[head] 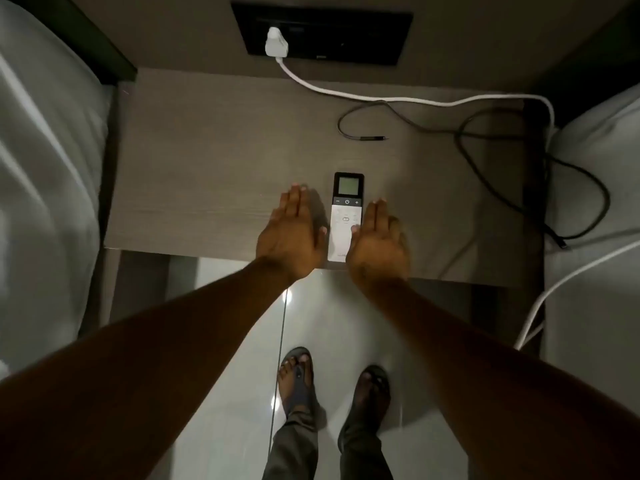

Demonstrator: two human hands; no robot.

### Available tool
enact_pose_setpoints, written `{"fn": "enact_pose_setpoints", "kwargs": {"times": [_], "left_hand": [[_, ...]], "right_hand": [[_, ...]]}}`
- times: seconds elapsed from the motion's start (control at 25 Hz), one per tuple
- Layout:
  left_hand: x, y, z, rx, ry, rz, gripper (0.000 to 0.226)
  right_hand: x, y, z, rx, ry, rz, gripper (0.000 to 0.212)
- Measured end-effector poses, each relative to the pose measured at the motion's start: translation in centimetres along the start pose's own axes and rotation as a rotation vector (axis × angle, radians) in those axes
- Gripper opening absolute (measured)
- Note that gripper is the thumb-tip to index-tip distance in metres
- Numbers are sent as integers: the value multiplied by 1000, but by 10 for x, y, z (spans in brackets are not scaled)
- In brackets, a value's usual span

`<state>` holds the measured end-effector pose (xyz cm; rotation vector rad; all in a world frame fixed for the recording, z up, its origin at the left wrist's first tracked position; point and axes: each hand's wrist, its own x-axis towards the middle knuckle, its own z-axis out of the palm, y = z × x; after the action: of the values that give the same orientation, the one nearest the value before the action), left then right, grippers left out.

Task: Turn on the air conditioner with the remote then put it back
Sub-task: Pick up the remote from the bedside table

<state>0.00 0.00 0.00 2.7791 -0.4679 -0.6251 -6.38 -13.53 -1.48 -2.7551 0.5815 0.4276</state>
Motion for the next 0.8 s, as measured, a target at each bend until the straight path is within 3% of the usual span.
{"fn": "enact_pose_setpoints", "kwargs": {"times": [0.16,0.28,0.48,0.64,0.8], "left_hand": [[18,19,8,-179,-14,-124,29],[31,23,15,-368,-52,-259,16],[34,27,17,-721,-22,-421,14],[36,29,18,-959,-128,-602,23],[24,35,5,-1216,-225,-656,24]], "right_hand": [[11,0,2,161,42,87,57],[20,-2,5,209,4,119,51],[24,-6,6,271,-84,84,41],[45,-10,3,456,-98,399,42],[44,-12,-1,583,-82,458,52]]}}
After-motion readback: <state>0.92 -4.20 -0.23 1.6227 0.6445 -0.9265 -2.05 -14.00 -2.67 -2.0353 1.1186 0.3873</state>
